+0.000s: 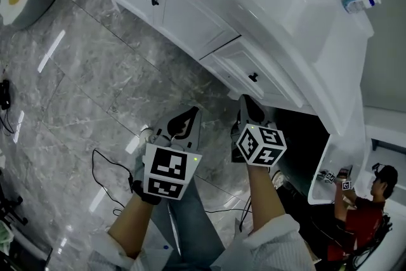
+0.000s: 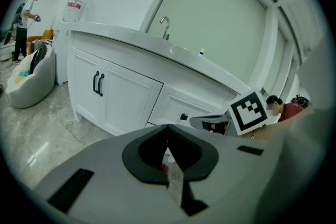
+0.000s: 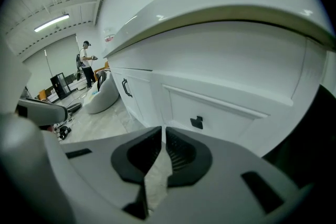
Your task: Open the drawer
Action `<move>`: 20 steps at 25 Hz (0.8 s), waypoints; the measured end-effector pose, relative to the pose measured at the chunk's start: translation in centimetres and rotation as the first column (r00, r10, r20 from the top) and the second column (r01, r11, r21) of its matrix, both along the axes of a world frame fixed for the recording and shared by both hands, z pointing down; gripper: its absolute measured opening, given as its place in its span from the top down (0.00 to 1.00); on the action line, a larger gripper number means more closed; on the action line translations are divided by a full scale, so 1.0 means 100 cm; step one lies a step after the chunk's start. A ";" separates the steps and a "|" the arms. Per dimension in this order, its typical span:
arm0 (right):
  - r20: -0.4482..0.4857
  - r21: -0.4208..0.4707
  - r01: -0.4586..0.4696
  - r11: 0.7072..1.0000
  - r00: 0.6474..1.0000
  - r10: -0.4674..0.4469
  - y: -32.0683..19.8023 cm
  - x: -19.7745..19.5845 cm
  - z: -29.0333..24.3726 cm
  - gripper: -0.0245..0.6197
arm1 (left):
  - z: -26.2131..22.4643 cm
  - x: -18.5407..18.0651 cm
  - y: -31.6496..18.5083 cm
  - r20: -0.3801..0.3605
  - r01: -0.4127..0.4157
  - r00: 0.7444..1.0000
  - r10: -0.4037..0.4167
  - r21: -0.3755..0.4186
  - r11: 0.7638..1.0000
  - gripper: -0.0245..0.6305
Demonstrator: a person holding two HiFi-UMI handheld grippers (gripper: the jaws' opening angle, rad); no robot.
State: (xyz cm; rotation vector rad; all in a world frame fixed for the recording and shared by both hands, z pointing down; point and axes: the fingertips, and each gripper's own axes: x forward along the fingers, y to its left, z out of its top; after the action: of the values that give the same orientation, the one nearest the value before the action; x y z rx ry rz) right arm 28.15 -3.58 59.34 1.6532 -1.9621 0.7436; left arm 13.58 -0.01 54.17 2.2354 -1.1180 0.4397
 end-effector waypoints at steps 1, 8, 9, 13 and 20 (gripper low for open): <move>0.005 -0.006 -0.001 1.000 1.000 0.001 -0.001 0.000 0.002 0.93 | 0.003 0.000 -0.001 0.001 -0.002 1.000 0.002 -0.002 1.000 0.94; -0.019 -0.043 -0.016 0.999 1.000 0.015 -0.008 0.009 0.022 0.78 | 0.020 0.003 -0.006 0.004 -0.010 1.000 0.010 -0.023 1.000 0.94; -0.027 -0.043 -0.023 0.999 0.999 0.022 -0.009 0.012 0.023 0.75 | 0.021 0.004 -0.006 0.005 -0.013 1.000 0.014 -0.024 1.000 0.94; -0.054 -0.043 -0.059 0.997 0.997 0.056 -0.017 0.021 0.028 0.68 | 0.029 0.002 -0.002 0.003 -0.010 1.000 0.010 -0.045 0.999 0.94; -0.100 -0.070 -0.106 0.992 0.990 0.099 -0.032 0.036 0.044 0.62 | 0.038 0.004 -0.003 0.011 -0.022 1.000 0.022 -0.053 0.998 0.94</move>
State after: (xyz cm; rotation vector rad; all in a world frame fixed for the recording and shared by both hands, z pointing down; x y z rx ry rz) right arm 31.71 -6.82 63.71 1.7229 -1.7728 0.7510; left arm 13.95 -0.27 58.01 2.2040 -1.0762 0.4864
